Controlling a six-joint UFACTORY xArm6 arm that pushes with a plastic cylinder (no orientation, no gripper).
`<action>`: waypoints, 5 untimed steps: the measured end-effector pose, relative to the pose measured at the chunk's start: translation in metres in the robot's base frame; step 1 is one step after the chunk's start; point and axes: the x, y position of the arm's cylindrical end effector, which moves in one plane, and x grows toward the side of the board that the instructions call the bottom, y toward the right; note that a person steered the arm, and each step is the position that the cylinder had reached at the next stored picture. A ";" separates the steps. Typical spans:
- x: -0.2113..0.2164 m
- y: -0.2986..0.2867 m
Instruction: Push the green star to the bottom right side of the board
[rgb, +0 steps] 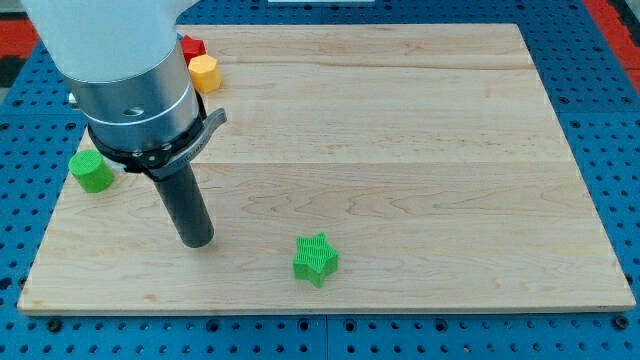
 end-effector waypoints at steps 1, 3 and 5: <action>0.004 0.036; 0.047 0.151; 0.076 0.259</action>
